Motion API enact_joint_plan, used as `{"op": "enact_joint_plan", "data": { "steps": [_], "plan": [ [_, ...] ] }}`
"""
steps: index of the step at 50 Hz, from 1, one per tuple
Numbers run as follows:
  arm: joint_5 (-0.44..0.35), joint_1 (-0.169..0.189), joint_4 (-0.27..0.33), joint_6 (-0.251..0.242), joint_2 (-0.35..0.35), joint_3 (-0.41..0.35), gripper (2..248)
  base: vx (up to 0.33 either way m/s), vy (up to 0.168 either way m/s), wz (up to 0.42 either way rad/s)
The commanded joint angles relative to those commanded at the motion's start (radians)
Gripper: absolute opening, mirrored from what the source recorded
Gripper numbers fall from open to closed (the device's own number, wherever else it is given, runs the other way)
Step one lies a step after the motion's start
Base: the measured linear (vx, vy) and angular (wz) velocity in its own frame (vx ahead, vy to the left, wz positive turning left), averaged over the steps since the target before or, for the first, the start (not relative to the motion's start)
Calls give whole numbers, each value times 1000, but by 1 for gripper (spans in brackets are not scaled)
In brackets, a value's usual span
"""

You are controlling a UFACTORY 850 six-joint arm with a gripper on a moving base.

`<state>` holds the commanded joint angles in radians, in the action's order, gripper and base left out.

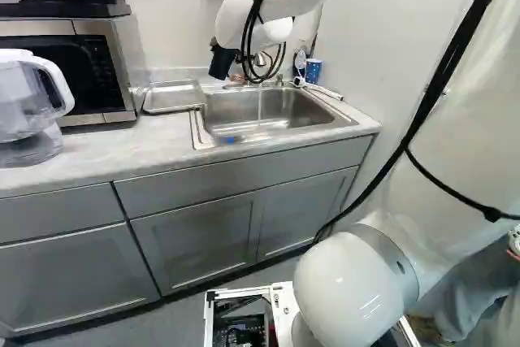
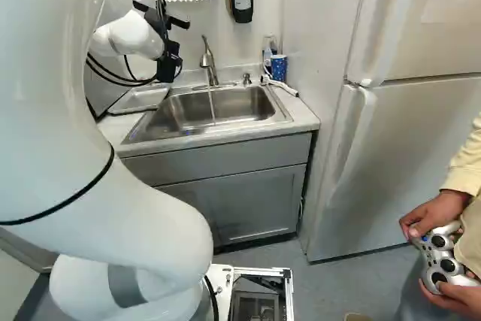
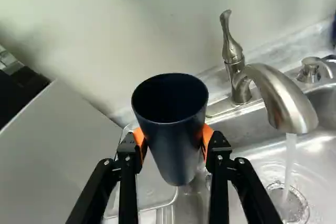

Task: Rinse the cup and place it in the tray

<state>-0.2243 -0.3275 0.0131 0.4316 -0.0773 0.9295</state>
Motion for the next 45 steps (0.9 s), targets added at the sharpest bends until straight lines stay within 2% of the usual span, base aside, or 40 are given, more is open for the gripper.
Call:
{"op": "enact_joint_plan", "data": {
  "steps": [22,36,45],
  "plan": [
    [0,0,0,-231,0,0,122,0,0,0],
    [0,0,0,-231,1,1,122,0,0,0],
    [0,-15,0,-231,27,26,122,0,0,0]
  ]
}}
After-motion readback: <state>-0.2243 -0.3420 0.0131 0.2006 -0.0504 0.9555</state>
